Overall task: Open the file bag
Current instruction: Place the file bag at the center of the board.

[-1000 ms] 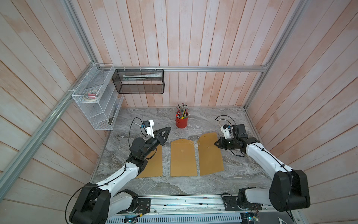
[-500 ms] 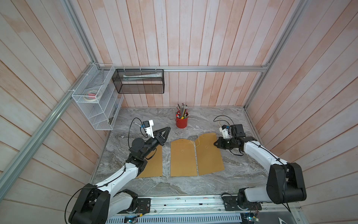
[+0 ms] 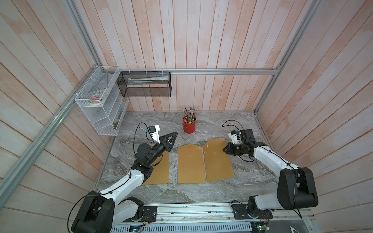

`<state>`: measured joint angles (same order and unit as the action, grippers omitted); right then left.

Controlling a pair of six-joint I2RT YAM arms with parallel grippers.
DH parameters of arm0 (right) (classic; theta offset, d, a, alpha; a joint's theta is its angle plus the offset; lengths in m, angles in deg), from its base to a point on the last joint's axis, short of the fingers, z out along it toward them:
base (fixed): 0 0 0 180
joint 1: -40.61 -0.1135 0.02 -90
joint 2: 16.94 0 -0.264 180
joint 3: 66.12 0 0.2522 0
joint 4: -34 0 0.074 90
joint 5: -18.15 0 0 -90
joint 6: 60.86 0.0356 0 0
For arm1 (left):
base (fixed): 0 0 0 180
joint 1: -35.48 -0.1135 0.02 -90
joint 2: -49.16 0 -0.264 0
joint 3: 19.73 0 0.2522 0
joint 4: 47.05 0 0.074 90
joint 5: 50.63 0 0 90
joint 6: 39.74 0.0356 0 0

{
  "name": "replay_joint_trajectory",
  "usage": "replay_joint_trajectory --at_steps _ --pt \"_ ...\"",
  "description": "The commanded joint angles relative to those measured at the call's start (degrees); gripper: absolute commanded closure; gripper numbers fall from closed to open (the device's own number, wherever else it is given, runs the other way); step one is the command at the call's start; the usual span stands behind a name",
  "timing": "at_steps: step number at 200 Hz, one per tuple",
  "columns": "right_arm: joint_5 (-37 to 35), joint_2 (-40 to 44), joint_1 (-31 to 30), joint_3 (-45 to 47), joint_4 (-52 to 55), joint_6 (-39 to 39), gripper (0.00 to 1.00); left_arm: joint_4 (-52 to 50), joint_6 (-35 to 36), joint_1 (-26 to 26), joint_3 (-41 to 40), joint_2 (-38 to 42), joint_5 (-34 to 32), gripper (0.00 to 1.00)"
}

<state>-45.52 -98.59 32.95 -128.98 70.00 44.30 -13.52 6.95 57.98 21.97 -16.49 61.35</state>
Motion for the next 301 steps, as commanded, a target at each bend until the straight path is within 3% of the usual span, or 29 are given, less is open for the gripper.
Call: replay_joint_trajectory --at_steps 1,158,301 --pt "-2.6 -0.8 0.4 0.2 0.5 -1.1 0.92 -0.1 0.4 -0.4 -1.0 0.7 -0.8 0.72" --pt "-5.6 0.2 0.5 1.3 1.7 -0.5 0.75 0.1 0.4 -0.4 -1.3 1.2 -0.7 0.72" --pt "-10.3 1.4 0.7 1.5 4.0 0.0 0.70 0.4 0.4 -0.5 -1.6 1.5 -0.7 0.72"
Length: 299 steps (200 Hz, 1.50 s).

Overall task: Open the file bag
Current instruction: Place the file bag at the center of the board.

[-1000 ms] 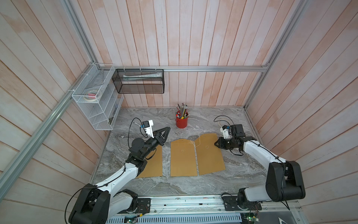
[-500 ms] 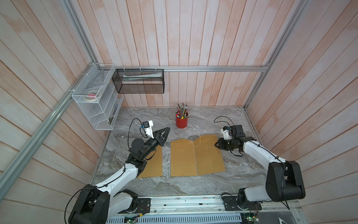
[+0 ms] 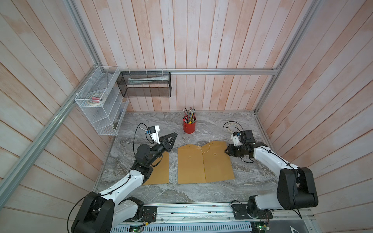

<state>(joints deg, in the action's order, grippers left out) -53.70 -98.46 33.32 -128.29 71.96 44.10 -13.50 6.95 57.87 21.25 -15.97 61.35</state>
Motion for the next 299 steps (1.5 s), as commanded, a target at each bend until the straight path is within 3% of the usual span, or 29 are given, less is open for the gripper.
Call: replay_joint_trajectory --at_steps 1,102,123,172,227,251,299 --pt "-2.1 1.3 0.4 0.8 2.0 0.2 0.69 0.3 0.4 -0.4 -0.9 1.0 -0.7 0.72" --pt "-4.3 3.2 0.5 0.0 2.9 0.4 0.68 -1.8 1.2 -0.6 -0.8 1.5 -0.9 0.72" --pt "-3.6 3.5 0.5 0.0 1.9 0.4 0.67 -4.8 2.1 -0.6 -0.4 1.8 -1.5 0.64" --pt "-0.6 6.3 0.4 0.4 0.1 1.0 0.67 -19.7 5.2 -0.7 2.0 3.9 -3.6 0.51" --pt "4.1 9.9 -1.2 1.4 -4.3 4.0 0.65 -47.5 8.7 -0.8 6.6 6.8 -14.0 0.40" --pt "4.4 10.1 -5.3 1.8 -7.8 6.7 0.64 -54.3 7.5 -2.1 7.2 5.9 -17.1 0.37" --pt "5.3 4.1 -17.6 0.5 -19.3 13.8 0.63 -62.5 5.3 -9.9 7.7 3.4 -16.3 0.35"
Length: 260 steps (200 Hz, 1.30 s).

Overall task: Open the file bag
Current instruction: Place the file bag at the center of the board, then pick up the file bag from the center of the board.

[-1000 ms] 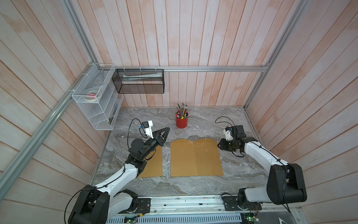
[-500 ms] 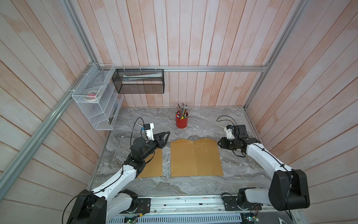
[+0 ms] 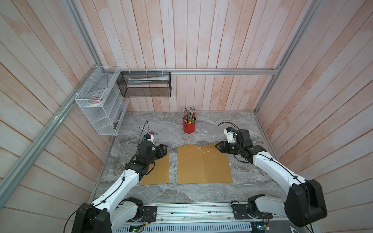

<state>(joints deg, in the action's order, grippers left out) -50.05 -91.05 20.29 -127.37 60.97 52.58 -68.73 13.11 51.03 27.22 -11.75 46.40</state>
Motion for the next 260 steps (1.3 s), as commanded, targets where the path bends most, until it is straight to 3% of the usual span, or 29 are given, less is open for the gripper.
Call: replay_joint_trajectory --at_steps 1,70,131,260 --pt "1.7 -3.5 -4.8 -0.4 -8.7 5.5 0.63 -7.3 -0.9 -3.2 1.8 -0.8 -1.3 0.35" --pt "1.9 -15.2 -17.8 -3.9 -27.9 18.1 0.62 -11.7 -1.0 -10.7 2.4 -4.5 -2.9 0.33" --pt "1.3 -25.8 -24.9 -7.9 -36.1 25.7 0.62 -14.9 2.2 -16.3 2.5 -7.3 -4.1 0.29" --pt "0.5 -38.8 -30.9 -17.2 -34.6 30.2 0.61 -12.0 4.7 -20.7 1.7 -15.4 0.3 0.27"
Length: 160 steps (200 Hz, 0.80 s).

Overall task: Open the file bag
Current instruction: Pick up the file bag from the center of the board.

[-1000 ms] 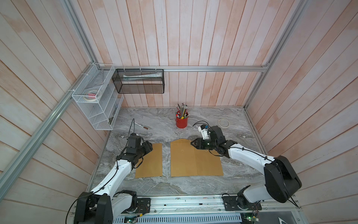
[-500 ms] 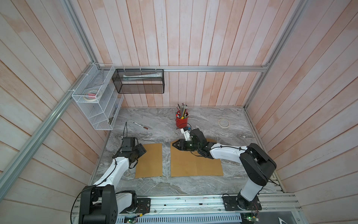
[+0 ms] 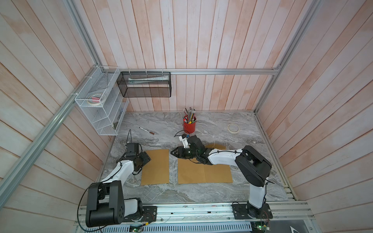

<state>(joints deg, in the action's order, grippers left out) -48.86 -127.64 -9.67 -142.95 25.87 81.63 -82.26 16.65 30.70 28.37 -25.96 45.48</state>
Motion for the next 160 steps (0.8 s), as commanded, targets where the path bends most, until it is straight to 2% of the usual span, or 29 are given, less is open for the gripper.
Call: replay_joint_trajectory --at_steps 1,160 --pt "-0.7 -2.2 -0.9 -1.6 0.5 1.1 0.61 1.6 1.2 -0.4 0.6 -1.2 1.3 0.27" --pt "-0.2 -11.6 -3.3 -9.1 7.6 0.6 0.60 5.0 1.6 -0.7 -1.6 -4.5 4.5 0.29"
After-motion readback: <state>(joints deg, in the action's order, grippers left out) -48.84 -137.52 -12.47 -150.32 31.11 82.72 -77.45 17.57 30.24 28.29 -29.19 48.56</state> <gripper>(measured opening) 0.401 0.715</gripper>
